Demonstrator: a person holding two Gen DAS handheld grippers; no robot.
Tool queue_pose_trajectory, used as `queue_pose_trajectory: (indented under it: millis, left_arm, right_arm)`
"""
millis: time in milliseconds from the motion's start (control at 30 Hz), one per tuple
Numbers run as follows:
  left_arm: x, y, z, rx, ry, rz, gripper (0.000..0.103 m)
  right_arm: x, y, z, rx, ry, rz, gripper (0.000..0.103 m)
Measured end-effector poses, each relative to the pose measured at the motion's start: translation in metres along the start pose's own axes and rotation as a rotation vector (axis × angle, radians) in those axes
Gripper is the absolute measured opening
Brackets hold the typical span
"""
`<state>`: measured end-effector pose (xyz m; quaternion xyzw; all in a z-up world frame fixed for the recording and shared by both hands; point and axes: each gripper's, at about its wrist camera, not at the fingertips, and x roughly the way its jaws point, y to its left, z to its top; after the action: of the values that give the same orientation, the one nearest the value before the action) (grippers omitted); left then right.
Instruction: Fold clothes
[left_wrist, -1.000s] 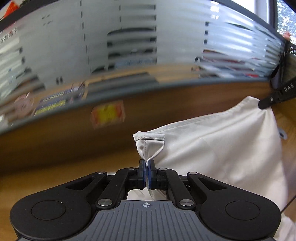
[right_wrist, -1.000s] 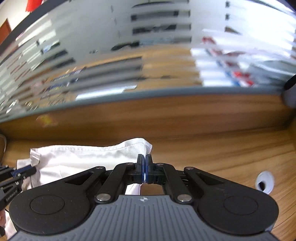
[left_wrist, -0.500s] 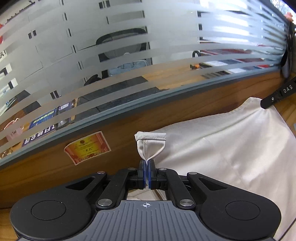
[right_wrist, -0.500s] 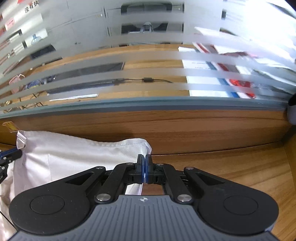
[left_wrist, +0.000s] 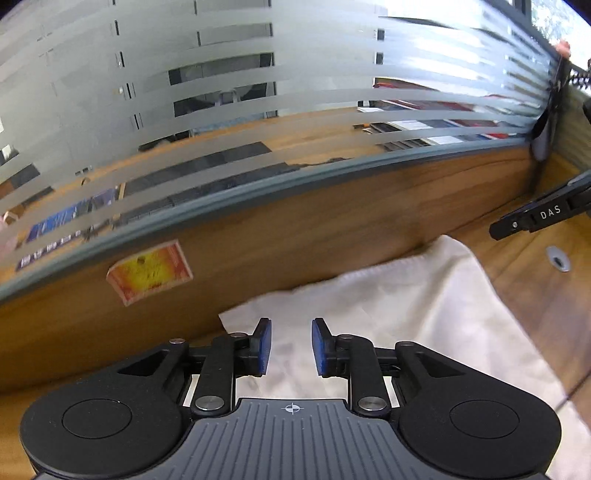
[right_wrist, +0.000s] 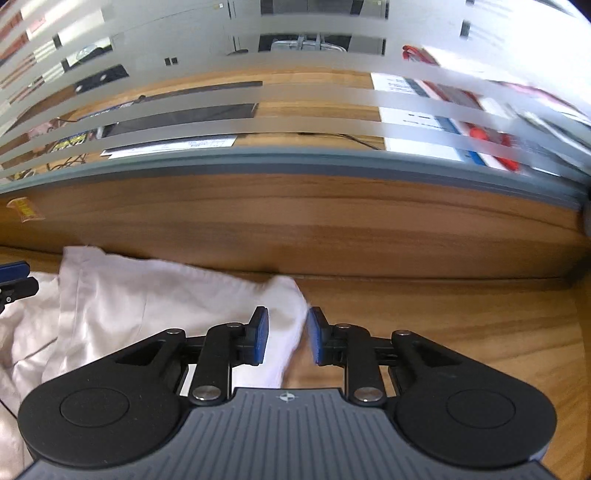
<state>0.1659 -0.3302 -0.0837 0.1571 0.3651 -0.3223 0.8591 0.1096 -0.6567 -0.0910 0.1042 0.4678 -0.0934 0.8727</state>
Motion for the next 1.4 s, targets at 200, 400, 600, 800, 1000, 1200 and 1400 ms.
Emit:
queue_pose_trajectory:
  millis: [200,400,600,800,1000,1200,1400]
  left_arm:
    - [-0.055,-0.001,-0.014,-0.031,0.037,-0.017,0.026]
    - [-0.106,-0.005,-0.036,-0.073,0.065,-0.062,0.027]
    - [-0.146,-0.023,-0.075,-0.107,0.083,-0.099,0.028]
    - [-0.178,-0.064,-0.126,-0.129,0.091,-0.075,0.036]
    - [-0.197,-0.110,-0.182,-0.170,0.154,0.007,0.036]
    - [-0.198,-0.140,-0.232,-0.232,0.220,0.031,0.036]
    - [-0.186,-0.162,-0.261,-0.229,0.261,0.035,0.035]
  right_arm:
    - [-0.061,-0.005,-0.023,0.039,0.009,0.015,0.027]
    - [-0.132,-0.015,-0.073,0.087,0.031,-0.003,0.027]
    - [-0.181,-0.030,-0.145,0.118,0.075,-0.022,0.029]
    - [-0.202,-0.046,-0.214,0.117,0.131,0.016,0.032]
    - [-0.221,-0.058,-0.263,0.075,0.145,0.062,0.033]
    - [-0.238,-0.069,-0.299,0.038,0.145,0.108,0.042]
    - [-0.240,-0.084,-0.334,0.060,0.184,0.115,0.042]
